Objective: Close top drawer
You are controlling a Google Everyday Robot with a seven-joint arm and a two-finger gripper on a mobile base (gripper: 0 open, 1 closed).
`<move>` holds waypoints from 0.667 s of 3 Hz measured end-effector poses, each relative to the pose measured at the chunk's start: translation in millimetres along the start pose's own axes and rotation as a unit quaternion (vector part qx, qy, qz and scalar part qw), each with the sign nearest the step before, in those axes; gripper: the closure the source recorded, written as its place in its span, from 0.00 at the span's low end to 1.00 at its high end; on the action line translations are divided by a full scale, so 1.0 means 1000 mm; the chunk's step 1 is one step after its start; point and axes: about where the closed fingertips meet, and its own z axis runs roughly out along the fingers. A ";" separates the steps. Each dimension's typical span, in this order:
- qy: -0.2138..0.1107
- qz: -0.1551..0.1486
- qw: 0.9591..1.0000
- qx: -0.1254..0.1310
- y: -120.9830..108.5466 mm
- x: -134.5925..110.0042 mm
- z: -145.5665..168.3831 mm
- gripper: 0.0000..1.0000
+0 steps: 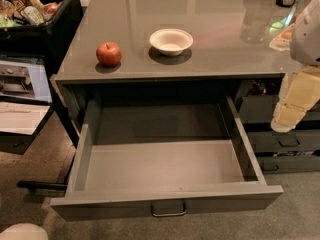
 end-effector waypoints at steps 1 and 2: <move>0.000 0.000 1.000 0.000 0.000 0.000 0.000 0.00; -0.008 0.005 1.000 -0.013 0.008 0.008 0.018 0.00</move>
Offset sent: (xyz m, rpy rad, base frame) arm -0.0103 -0.0096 -0.0609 0.0623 0.0796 -0.0024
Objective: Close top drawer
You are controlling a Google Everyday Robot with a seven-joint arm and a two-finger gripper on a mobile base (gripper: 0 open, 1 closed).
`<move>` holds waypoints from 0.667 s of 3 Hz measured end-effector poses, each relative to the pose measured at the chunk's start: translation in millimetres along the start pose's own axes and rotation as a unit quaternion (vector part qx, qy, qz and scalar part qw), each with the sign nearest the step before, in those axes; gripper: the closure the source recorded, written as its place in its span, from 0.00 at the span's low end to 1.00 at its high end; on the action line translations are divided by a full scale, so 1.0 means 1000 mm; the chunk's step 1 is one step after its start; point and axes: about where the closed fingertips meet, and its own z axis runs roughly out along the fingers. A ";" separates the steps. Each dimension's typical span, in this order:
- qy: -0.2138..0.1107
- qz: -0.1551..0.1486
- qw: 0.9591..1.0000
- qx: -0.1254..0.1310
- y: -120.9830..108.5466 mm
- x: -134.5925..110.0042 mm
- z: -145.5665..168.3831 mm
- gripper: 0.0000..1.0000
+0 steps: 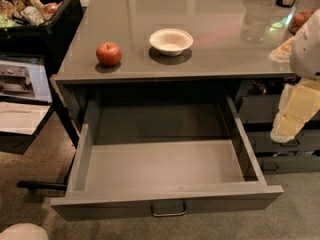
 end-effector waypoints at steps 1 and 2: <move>-0.022 0.023 0.999 -0.036 0.024 0.026 0.037 0.00; -0.043 0.049 0.995 -0.076 0.052 0.052 0.078 0.00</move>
Offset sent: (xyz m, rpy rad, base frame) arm -0.0690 -0.0380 -0.1670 0.2418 0.2481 -0.0738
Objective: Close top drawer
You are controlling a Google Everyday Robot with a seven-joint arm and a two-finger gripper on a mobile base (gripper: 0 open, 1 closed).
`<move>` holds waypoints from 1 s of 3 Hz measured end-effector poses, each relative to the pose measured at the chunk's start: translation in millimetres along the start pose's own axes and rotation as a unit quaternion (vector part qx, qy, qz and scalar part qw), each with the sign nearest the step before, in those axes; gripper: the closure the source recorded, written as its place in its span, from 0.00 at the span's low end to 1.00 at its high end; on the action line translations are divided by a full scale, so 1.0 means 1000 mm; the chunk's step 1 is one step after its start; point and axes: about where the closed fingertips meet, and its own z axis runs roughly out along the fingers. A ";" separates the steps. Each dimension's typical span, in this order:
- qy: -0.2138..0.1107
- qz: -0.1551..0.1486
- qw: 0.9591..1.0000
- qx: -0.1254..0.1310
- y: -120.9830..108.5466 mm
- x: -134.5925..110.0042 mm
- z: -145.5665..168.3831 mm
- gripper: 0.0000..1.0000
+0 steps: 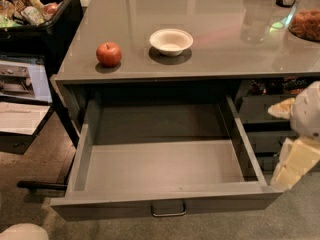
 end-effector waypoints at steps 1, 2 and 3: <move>-0.031 0.031 0.998 -0.046 0.034 0.026 0.041 0.00; -0.061 0.065 0.992 -0.085 0.071 0.046 0.073 0.19; -0.079 0.086 0.986 -0.119 0.096 0.057 0.102 0.42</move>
Offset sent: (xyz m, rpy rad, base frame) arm -0.1139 0.0043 -0.1343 0.3020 0.2460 -0.1138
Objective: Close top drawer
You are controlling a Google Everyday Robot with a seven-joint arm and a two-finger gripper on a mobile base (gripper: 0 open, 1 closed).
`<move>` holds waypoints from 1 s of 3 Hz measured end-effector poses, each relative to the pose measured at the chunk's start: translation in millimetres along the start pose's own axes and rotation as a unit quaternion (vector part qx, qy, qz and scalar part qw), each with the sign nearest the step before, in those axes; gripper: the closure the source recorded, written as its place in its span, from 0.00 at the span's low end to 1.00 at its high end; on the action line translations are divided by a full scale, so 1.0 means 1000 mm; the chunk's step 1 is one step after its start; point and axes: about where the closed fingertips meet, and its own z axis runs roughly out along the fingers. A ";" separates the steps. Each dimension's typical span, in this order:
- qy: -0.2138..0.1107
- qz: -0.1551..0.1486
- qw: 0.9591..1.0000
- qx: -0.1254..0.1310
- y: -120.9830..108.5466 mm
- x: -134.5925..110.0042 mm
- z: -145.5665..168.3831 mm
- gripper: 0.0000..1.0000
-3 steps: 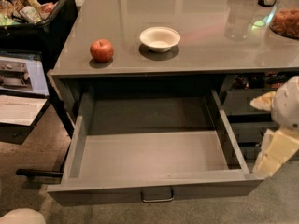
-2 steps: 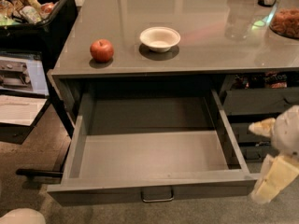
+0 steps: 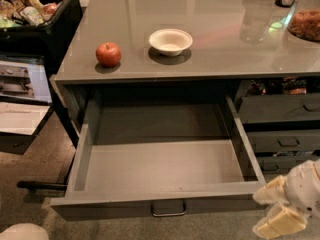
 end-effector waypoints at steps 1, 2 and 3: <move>0.001 0.025 0.999 -0.025 0.001 0.019 0.042 0.66; 0.019 0.047 0.998 -0.031 -0.012 0.031 0.081 0.89; 0.048 0.051 0.998 -0.008 -0.039 0.029 0.098 0.85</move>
Offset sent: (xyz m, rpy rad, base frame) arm 0.0062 0.0176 -0.1394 -0.0436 0.1619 -0.0814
